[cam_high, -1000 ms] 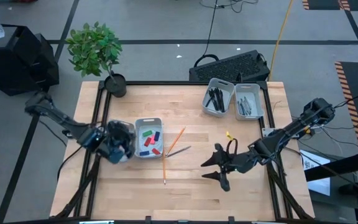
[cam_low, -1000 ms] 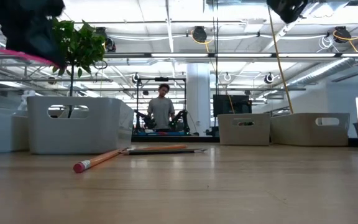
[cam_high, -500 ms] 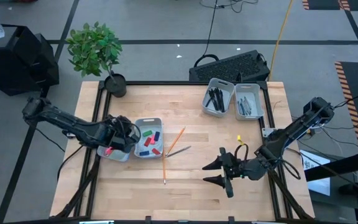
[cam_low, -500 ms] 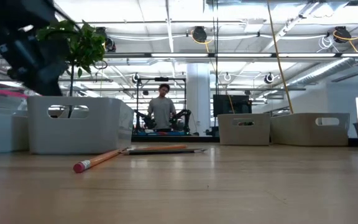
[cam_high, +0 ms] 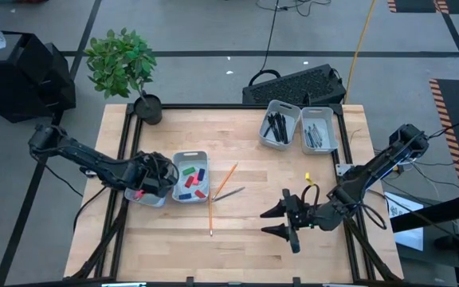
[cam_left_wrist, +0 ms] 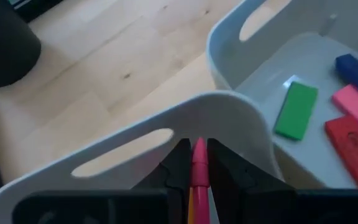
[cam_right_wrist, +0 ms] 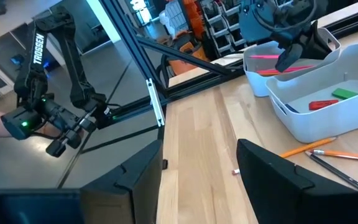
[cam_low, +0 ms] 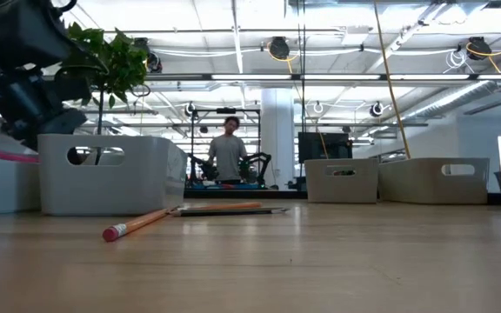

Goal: Sort crayons/erasers/pens/pencils in bins
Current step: Put the pink pencil into the bottom left gray bin

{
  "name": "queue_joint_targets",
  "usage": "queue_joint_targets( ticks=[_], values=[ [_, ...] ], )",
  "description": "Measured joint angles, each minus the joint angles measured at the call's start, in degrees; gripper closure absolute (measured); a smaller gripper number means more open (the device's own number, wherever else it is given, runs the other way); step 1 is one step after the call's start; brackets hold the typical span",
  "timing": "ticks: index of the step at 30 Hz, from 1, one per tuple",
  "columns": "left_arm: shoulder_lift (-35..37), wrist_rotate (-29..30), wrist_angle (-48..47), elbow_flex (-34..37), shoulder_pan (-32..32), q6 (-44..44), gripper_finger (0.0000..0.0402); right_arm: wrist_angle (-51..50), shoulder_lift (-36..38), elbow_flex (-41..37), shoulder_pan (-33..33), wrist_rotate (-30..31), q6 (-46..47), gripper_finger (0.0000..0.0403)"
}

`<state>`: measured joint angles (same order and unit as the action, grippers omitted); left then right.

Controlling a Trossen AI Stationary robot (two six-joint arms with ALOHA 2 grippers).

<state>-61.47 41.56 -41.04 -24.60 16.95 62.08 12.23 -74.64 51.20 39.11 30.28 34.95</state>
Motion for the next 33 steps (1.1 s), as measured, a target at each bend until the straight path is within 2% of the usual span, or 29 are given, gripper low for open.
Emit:
queue_joint_targets(
  ticks=[4, 6, 14, 17, 20, 25, 29, 33],
  values=[
    [0.0, -1.2, -2.5, -0.6, 0.0, -1.3, 0.0351, -0.7, 0.1, 0.0, 0.0, 0.0, -0.1, 0.0202],
    [0.0, -2.8, -3.8, -1.8, 0.0, -2.6, 0.0337, -0.9, 0.1, 0.0, 0.0, 0.0, -0.4, 0.0202],
    [0.0, -7.7, -12.4, -7.6, -0.8, -4.6, 0.0219, -2.2, 0.1, 0.0, 0.0, 0.0, -0.8, 0.0202],
    [0.0, -8.7, -14.0, -12.6, -1.3, -6.6, 0.0193, -2.4, 0.1, 0.0, -0.1, 0.0, -2.0, 0.0202],
    [0.0, -8.5, -11.8, -19.0, -1.5, -8.8, 0.0191, -2.9, 0.1, 0.0, -0.7, -0.1, -2.7, 0.0202],
    [-3.2, -8.4, -6.1, -28.6, -3.6, -11.4, 0.0209, -3.4, 0.1, 0.0, -2.6, -1.1, -4.8, 0.0202],
    [-11.3, -8.9, -4.9, -37.0, -5.4, -13.5, 0.0222, -3.6, 0.2, 0.0, -4.4, -6.0, -8.8, 0.0202],
    [-23.2, -10.1, -4.8, -47.1, -6.7, -13.2, 0.0223, -4.7, 1.7, 0.0, -5.7, -7.0, -9.5, 0.0202]
  ],
)
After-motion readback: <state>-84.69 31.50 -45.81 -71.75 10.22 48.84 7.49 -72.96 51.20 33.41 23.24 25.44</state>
